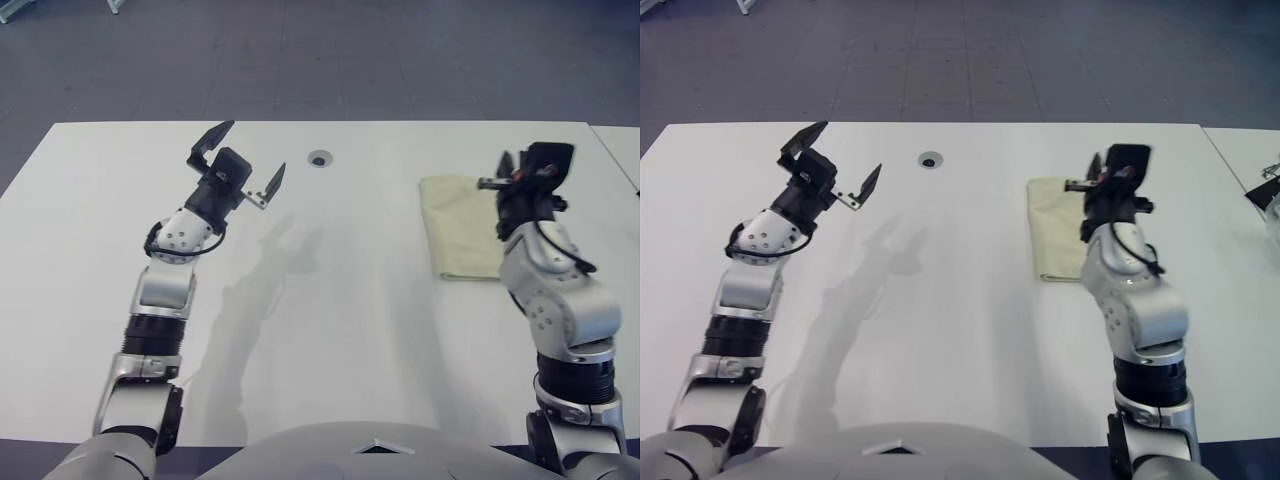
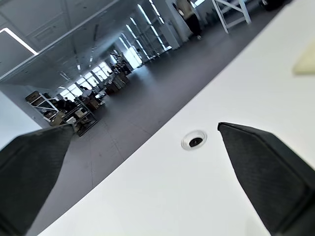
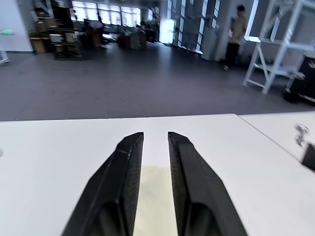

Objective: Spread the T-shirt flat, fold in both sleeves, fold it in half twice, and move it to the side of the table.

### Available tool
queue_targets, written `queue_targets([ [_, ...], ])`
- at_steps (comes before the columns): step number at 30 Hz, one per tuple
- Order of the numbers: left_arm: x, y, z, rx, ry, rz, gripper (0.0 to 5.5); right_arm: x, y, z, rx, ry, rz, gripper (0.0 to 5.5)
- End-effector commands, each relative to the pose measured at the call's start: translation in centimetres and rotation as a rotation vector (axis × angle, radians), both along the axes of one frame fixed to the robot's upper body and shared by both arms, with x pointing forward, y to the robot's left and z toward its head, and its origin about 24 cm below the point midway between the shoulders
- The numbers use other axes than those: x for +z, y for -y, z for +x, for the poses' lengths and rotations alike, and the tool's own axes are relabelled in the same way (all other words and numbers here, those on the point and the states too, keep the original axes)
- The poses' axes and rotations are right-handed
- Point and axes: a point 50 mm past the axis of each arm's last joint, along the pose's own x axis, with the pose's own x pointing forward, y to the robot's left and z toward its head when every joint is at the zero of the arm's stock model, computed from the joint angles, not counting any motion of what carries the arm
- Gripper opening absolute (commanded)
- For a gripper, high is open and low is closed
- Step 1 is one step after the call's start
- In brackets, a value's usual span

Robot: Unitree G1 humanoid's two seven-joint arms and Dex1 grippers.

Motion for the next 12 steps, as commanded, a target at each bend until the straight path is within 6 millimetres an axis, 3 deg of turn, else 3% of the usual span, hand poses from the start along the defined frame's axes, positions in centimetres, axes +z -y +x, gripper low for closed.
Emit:
queue_targets([
  [1,-0.4,1.0,-1.2,0.284,-0.006,-0.269,5.08,-2.5,-2.4,-0.6,0.149,0.074,-0.009,1.69],
  [5,-0.9,2.1,-2.0,0.334,-0.019,-0.288,4.51,-3.3,-3.6,-0.9,0.176,0.085,0.013,2.22],
  [12,-1.1,2.2,-2.3,0.337,-0.018,-0.273,3.35,-3.5,-3.0,-0.5,0.17,0.078,0.023,3.3],
])
